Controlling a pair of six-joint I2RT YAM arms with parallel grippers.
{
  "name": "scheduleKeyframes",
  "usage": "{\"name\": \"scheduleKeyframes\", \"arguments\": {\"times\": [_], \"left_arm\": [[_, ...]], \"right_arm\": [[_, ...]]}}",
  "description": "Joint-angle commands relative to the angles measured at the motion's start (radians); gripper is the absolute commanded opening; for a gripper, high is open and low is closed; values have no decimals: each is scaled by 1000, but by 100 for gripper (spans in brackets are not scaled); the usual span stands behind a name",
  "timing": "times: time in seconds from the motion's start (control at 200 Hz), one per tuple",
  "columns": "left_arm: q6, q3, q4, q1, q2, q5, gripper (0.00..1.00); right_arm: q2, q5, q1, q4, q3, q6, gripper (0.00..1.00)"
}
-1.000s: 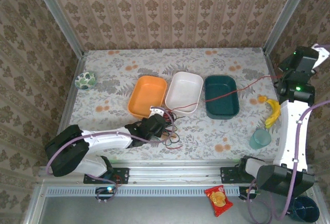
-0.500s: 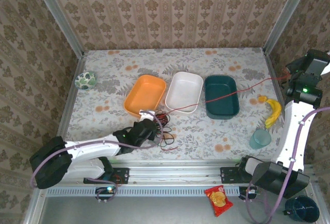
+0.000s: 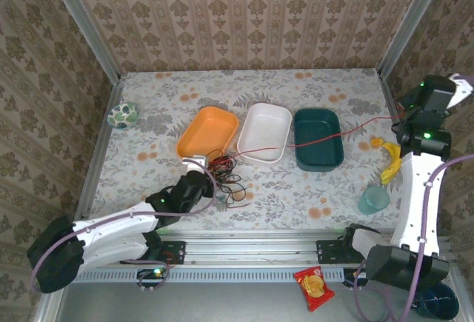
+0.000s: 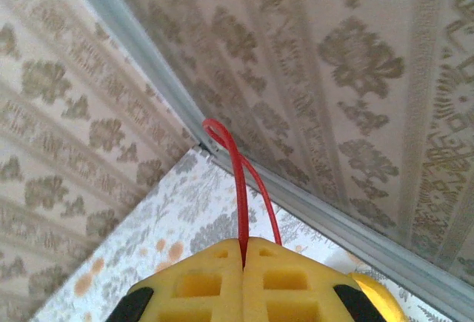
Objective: Untangle the cables
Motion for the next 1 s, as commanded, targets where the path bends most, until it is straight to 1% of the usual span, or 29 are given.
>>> {"name": "scheduleKeyframes", "arguments": {"times": [0.0,0.115,0.275,0.385,0.46,0.56,0.62,0.7,0.75,0.795,0.865,0.925,0.995], "left_arm": [[-138,-42,29,57,-71,-20,0],[-262,-48,-87,89,-175,-124,0],[-432,-41,-307,103,-348,-273,0],[-539,-33,-455,118,-458,-318,0],[-555,-29,-505,122,-508,-328,0],[-575,-16,-572,124,-529,-347,0],[-533,-12,-557,123,-527,-337,0],[-419,-17,-444,123,-514,-281,0],[-335,-25,-341,122,-493,-212,0],[-272,-23,-263,122,-462,-145,0],[-177,-4,-168,118,-397,-35,0],[-108,26,-113,103,-333,42,0],[-38,62,-54,70,-260,96,0]], "right_arm": [[-33,112,55,-4,-40,-92,0],[-57,102,40,-4,-85,-40,0],[-39,55,-10,-42,-77,39,0],[-20,28,-34,-47,-64,68,0],[-11,19,-41,-47,-60,75,0],[-2,3,-59,-47,-58,96,0],[-1,-11,-69,-44,-59,111,0],[2,-60,-69,-24,-64,114,0],[2,-101,-65,-14,-74,115,0],[-3,-138,-59,45,-94,106,0],[-11,-172,-40,81,-110,95,0],[-13,-180,-20,93,-114,76,0],[-16,-178,9,102,-114,52,0]]}}
